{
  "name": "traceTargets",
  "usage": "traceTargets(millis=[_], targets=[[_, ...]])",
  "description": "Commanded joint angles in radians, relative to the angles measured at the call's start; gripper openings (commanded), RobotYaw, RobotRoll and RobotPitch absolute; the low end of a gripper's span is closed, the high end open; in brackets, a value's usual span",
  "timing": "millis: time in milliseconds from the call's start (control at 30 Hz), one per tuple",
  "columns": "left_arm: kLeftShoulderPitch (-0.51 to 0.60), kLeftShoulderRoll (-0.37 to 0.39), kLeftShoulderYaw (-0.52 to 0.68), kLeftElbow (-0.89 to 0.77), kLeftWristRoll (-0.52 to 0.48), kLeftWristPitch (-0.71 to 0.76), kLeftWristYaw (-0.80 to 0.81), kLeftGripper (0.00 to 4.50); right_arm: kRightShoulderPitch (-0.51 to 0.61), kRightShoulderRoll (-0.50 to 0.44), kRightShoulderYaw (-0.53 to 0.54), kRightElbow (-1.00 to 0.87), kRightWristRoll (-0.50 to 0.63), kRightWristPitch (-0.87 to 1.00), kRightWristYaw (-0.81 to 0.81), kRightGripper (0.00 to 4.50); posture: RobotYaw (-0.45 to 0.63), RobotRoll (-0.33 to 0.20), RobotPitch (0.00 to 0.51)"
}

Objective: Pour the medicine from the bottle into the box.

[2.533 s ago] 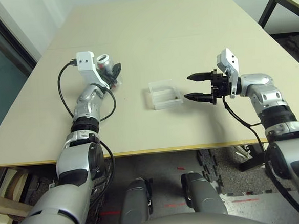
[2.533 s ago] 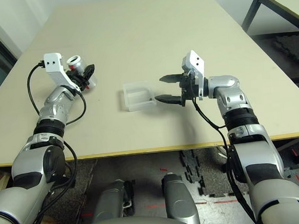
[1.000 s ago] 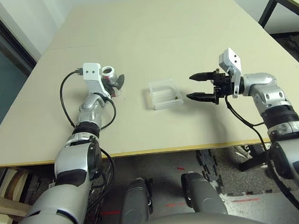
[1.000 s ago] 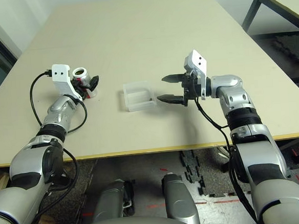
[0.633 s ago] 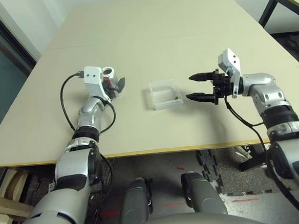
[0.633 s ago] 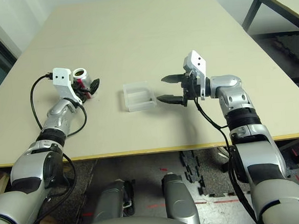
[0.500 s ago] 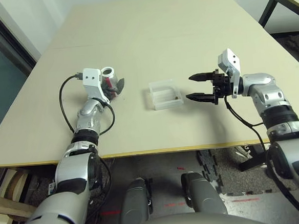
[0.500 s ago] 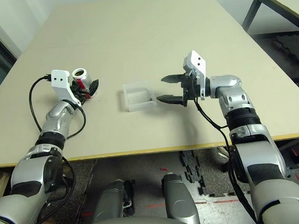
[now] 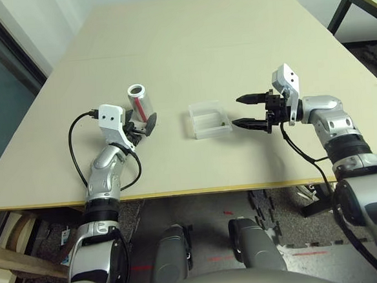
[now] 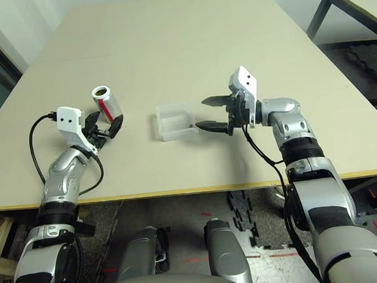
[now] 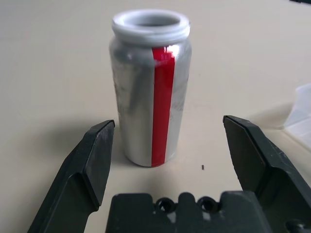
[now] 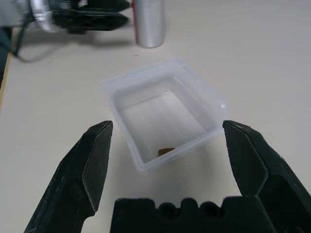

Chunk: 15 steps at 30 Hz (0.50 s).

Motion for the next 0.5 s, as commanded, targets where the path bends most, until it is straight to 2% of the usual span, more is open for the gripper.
traceTargets(millis=[33,233,500], targets=[[0.041,0.016,0.02,-0.099,-0.037,0.054,0.011,4.48,0.007,-0.005,-0.047,0.025,0.031,0.018,-0.027,4.5,-0.16,0.0,0.079],[0.05,0.055,0.1,-0.162,-0.097,0.106,0.04,4.48,0.042,-0.03,-0.121,0.014,0.064,0.047,-0.102,4.5,-0.16,0.0,0.086],[-0.029,0.142,0.194,-0.034,-0.114,0.1,0.074,4.48,0.07,-0.056,-0.233,0.017,0.069,0.032,-0.357,4.5,-0.16,0.0,0.096]])
